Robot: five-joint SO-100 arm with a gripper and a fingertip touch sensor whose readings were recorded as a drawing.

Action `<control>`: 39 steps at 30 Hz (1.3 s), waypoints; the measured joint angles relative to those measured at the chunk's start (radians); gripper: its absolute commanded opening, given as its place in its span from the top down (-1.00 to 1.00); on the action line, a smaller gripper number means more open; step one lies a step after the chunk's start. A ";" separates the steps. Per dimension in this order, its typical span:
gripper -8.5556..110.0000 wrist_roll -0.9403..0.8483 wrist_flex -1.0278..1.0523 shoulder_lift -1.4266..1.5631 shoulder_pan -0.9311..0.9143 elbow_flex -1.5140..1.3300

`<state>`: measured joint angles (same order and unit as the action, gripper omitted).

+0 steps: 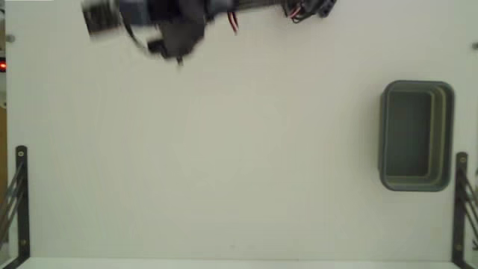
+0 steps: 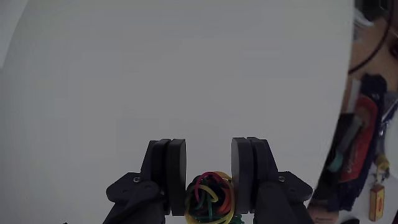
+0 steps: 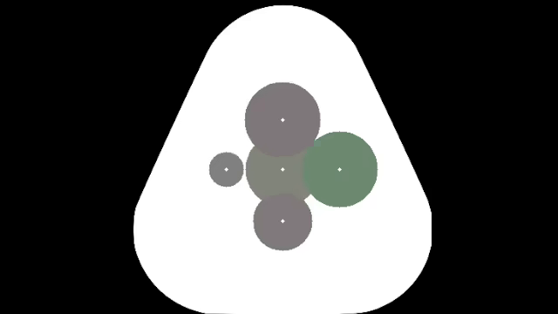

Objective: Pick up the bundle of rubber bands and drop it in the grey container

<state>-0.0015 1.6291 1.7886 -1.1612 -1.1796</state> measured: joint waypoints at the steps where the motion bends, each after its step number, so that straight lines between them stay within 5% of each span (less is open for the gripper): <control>1: 0.14 0.000 0.000 0.000 0.025 0.000; 39: 0.14 0.000 -0.138 -0.132 1.262 0.006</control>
<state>-0.0015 1.4910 1.6567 0.1012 -1.1735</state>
